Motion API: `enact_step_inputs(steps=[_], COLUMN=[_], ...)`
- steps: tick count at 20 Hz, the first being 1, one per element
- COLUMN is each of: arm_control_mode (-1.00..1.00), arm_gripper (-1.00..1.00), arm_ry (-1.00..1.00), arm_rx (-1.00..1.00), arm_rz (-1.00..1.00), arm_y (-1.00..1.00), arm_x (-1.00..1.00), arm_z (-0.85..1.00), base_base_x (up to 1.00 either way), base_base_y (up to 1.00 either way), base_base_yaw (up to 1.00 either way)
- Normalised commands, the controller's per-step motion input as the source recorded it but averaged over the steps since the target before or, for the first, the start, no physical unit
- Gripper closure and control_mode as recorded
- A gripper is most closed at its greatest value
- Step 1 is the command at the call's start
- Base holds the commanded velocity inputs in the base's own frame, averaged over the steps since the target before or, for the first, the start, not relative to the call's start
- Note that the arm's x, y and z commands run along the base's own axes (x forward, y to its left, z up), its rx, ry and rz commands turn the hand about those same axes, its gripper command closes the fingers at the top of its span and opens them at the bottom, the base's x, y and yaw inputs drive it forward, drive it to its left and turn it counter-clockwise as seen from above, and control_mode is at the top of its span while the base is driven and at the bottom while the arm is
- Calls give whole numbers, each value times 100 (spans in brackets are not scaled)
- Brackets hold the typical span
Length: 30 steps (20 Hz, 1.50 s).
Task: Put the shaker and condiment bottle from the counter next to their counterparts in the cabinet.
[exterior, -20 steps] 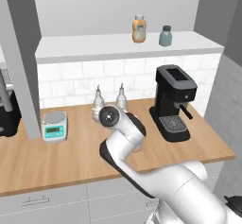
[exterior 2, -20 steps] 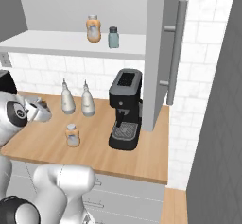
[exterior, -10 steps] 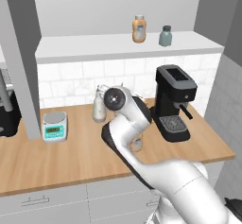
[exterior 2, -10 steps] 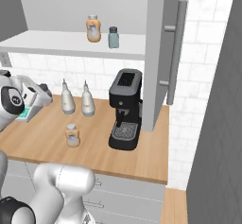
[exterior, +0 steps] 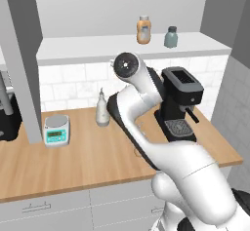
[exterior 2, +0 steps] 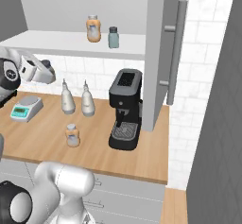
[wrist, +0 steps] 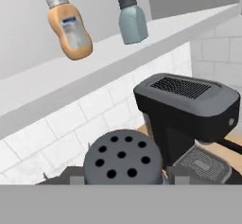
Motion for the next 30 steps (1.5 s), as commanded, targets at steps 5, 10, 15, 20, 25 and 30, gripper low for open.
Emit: enact_step_inputs(steps=[5, 10, 15, 20, 25, 30], arm_control_mode=[-100, -100, -100, -100, -100, -100], arm_gripper=[100, 100, 100, 100, 100, 100], arm_ry=[0, 0, 0, 0, 0, 0], arm_rx=[0, 0, 0, 0, 0, 0], arm_rz=[-5, -6, -3, -1, 0, 0], arm_y=[-32, -40, -53, -40, -26, -37], arm_x=[0, 0, 0, 6, 24, 30], arm_z=[77, 59, 53, 20, 0, -5], base_base_x=[0, 0, 0, 0, 0, 0], base_base_y=[0, 0, 0, 0, 0, 0], base_base_yaw=[0, 0, 0, 0, 0, 0])
